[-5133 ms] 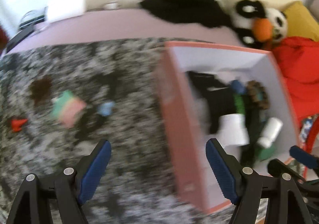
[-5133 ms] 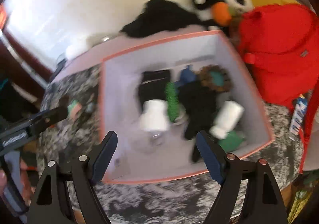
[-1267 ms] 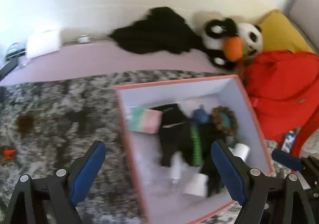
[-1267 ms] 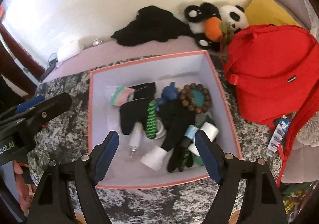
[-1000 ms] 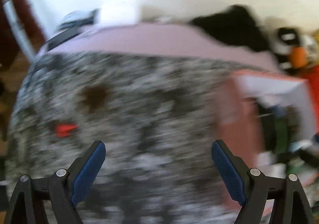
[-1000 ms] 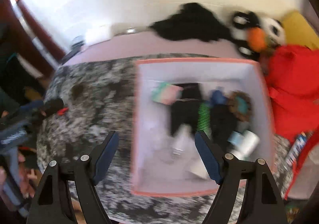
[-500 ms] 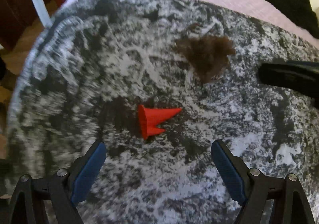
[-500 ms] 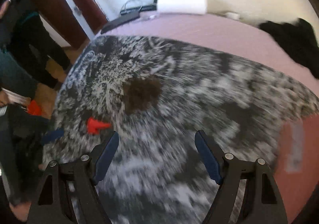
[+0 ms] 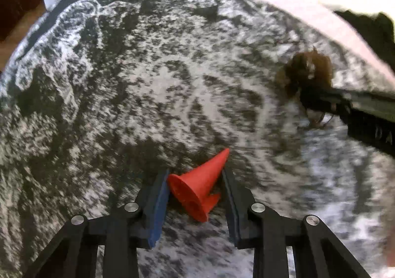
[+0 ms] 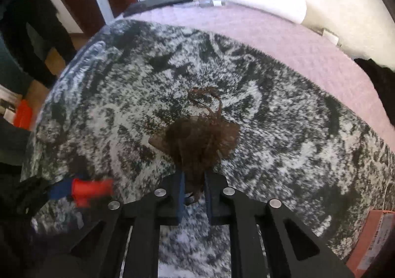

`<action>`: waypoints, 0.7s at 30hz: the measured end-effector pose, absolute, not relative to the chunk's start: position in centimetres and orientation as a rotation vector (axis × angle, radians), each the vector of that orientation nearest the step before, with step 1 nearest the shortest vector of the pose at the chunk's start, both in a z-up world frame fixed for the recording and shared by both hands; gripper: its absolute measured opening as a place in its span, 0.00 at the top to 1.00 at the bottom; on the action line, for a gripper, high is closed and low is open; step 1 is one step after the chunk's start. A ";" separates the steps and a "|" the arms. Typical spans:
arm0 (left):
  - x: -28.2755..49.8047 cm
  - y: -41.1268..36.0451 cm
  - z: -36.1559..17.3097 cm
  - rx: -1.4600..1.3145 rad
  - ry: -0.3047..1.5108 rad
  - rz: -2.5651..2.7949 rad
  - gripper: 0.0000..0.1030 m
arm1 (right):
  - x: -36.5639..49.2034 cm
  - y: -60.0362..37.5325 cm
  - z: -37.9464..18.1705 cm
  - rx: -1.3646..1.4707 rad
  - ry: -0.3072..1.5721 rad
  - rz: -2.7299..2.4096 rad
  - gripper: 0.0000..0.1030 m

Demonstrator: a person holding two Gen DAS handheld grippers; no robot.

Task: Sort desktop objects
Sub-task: 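Grasp the brown dried flower with the right tool while the left tool grasps the red cone, then carry the dried flower and red cone into the pink box and open both tools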

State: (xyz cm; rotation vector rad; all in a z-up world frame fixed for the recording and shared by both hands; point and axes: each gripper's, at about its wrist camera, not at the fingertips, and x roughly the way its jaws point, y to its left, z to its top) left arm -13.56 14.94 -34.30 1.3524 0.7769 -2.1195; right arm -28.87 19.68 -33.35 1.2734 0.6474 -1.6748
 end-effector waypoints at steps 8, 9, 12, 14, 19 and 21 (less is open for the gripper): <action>-12.9 19.9 -29.1 1.343 0.709 -2.175 0.67 | -27.4 26.1 -29.4 1.288 0.569 -1.657 0.88; -12.6 20.9 -28.0 1.335 0.709 -2.181 0.67 | -26.8 27.2 -28.7 1.290 0.560 -1.656 0.88; -11.6 22.8 -25.5 1.333 0.716 -2.189 0.67 | -25.1 30.8 -26.8 1.313 0.523 -1.657 0.88; -10.9 24.9 -23.9 1.346 0.727 -2.190 0.67 | -23.9 34.0 -25.5 1.349 0.490 -1.659 0.88; -10.4 32.2 -20.7 1.426 0.719 -2.199 0.67 | -21.1 42.6 -22.7 1.447 0.421 -1.656 0.88; -10.7 36.3 -19.2 1.480 0.690 -2.209 0.66 | -20.1 46.5 -21.5 1.484 0.411 -1.654 0.88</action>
